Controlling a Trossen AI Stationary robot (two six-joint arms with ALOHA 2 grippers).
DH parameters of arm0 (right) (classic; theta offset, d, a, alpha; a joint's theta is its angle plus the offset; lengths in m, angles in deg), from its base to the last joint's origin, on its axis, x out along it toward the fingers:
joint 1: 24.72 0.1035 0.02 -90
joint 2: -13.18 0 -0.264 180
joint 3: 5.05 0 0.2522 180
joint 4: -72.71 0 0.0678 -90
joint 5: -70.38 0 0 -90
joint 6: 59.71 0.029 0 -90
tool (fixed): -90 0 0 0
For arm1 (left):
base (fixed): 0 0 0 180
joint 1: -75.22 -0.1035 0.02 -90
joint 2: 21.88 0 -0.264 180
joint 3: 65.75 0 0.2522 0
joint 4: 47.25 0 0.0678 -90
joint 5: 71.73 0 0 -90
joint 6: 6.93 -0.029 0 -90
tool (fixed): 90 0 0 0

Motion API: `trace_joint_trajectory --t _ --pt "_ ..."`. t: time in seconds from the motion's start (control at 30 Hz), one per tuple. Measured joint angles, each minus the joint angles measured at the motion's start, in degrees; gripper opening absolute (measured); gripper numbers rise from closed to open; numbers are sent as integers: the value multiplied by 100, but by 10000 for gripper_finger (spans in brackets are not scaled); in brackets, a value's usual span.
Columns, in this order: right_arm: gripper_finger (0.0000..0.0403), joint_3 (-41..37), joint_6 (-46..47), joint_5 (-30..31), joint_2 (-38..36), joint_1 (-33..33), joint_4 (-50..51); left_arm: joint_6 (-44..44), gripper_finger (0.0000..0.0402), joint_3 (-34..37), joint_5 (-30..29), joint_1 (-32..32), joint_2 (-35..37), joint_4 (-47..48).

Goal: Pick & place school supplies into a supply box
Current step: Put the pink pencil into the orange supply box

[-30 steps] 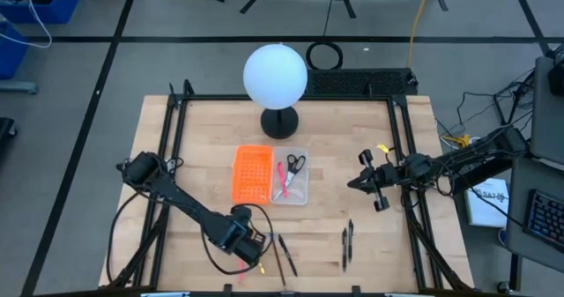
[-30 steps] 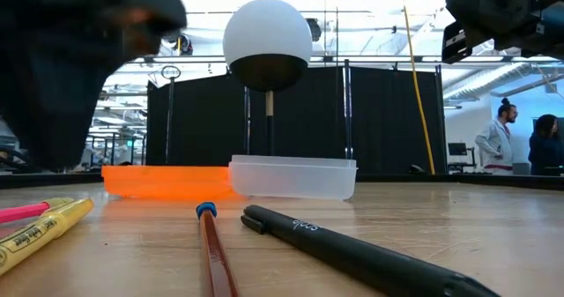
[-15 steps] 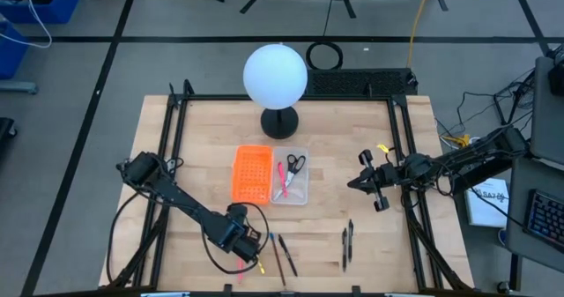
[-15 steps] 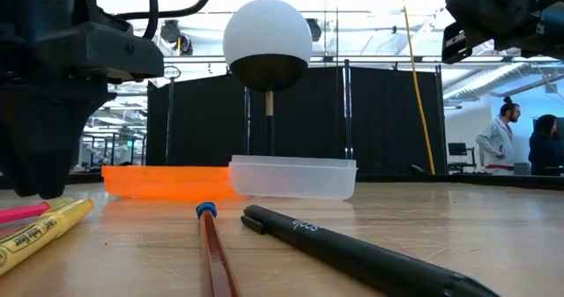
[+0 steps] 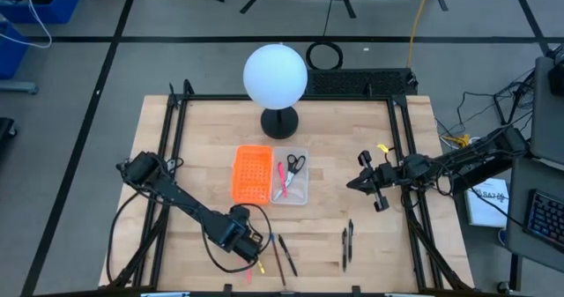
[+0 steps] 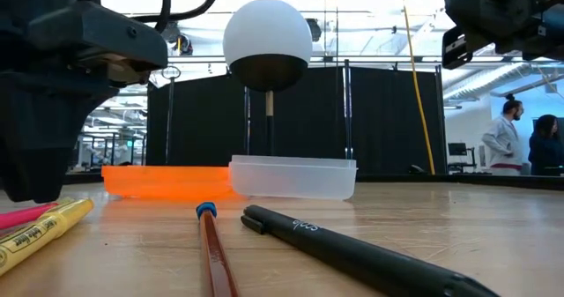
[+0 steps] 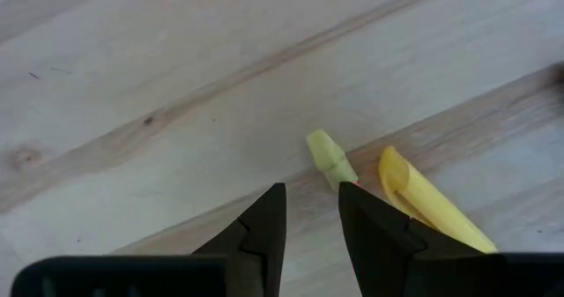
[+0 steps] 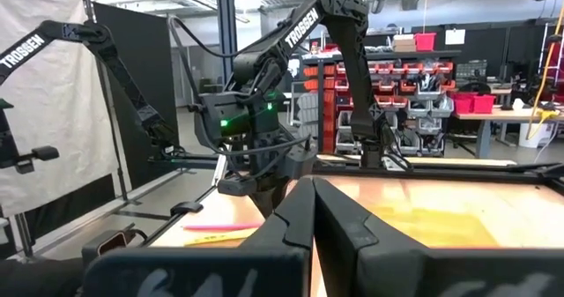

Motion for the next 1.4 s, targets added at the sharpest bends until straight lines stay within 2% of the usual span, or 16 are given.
trace_joint_trajectory --t 0.2,0.33,0.5,0.73,0.93,1.03,1.23,1.4 --pt "0 0 0 0 2 0 51 -105 116 -2 64 -71 0 6" --pt "0 0 0 0 2 0 51 -188 116 -2 396 -125 2 35" --pt "0 0 1 0 1 0 51 -250 116 -157 527 -120 2 50" --pt "0 0 2 0 1 -1 51 -152 115 -441 147 -122 2 32" --pt "0 0 2 0 2 0 51 591 115 -371 201 -138 2 76" --pt "0 0 25 0 0 -1 51 868 115 -363 -4 -111 2 76" --pt "0 0 17 0 0 0 51 1010 115 -363 -289 -111 2 52" --pt "0 2 4 0 0 0 51 1055 115 -363 -245 -90 2 35"
